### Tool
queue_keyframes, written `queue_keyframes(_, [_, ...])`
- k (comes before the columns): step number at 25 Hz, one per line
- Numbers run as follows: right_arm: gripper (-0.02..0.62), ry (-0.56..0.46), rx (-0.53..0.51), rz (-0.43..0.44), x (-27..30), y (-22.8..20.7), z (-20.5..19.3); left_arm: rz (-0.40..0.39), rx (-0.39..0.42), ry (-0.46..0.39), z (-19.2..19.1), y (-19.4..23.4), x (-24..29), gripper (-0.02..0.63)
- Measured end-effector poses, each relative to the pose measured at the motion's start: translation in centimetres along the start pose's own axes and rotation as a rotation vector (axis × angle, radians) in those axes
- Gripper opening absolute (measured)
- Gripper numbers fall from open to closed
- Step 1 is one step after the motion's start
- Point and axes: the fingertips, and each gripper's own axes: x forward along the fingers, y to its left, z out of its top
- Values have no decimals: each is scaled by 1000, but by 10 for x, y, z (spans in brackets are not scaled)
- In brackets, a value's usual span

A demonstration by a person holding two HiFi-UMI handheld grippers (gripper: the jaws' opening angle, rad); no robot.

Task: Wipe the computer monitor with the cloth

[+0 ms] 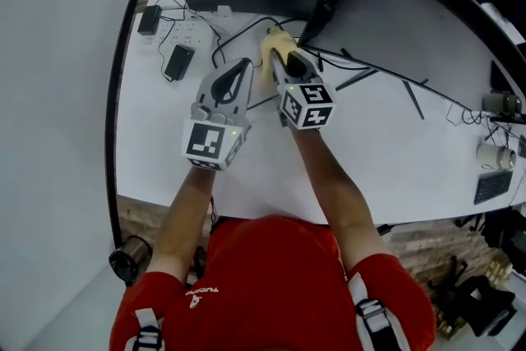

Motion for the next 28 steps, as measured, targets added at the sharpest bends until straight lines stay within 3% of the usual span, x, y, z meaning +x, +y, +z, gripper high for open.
queue_keyframes(13, [57,-82,-10,-48,-9,1,29,-18,-11,-6,-5,-4,-5,11])
queue_keyframes(28, [57,-173,-47,-19,-34,30,113,-29,18,-62,19,-20,-17,11])
